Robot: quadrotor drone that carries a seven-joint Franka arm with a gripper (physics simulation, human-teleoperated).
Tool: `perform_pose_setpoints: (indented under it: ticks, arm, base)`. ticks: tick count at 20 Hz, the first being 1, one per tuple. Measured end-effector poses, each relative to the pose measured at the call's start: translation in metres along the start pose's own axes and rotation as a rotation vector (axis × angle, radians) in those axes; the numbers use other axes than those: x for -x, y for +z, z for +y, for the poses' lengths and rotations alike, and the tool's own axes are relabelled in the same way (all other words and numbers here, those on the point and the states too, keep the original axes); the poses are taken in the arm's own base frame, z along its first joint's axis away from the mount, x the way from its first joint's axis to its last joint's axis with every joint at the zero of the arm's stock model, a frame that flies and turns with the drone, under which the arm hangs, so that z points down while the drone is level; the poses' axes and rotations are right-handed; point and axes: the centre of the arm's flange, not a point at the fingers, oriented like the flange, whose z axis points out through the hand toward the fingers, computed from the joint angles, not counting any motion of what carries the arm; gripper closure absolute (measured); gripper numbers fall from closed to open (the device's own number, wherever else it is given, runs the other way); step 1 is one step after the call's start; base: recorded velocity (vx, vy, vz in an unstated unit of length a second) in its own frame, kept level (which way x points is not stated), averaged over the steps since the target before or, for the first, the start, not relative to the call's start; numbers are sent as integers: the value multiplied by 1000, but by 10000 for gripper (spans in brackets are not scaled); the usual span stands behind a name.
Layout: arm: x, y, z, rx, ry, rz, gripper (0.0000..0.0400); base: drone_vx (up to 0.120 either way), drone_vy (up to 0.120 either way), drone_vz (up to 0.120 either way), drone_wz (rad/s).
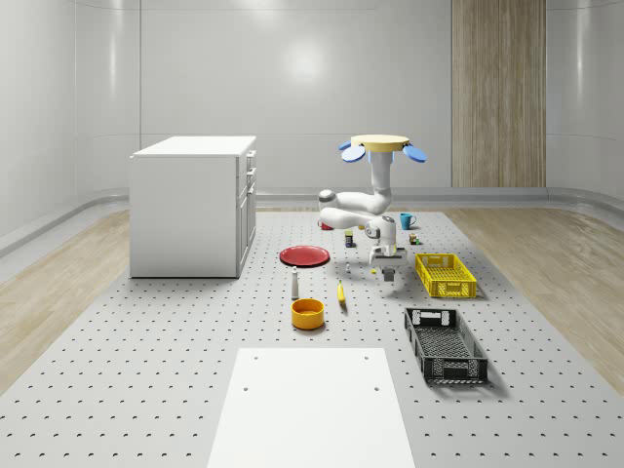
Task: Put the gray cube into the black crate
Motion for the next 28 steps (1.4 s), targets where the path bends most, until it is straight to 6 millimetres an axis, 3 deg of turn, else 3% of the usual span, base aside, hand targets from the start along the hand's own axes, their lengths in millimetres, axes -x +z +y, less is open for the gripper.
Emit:
perform_pose_setpoints:
  ticks: [9, 24, 28]
  arm:
    - [0, -8, 0, 0, 0, 0, 150]
    - [0, -9, 0, 0, 0, 0, 150]
    - [0, -9, 0, 0, 0, 0, 150]
  base:
    - [120, 120, 116, 0]
    - [120, 120, 0, 0]
    - [120, 20, 0, 0]
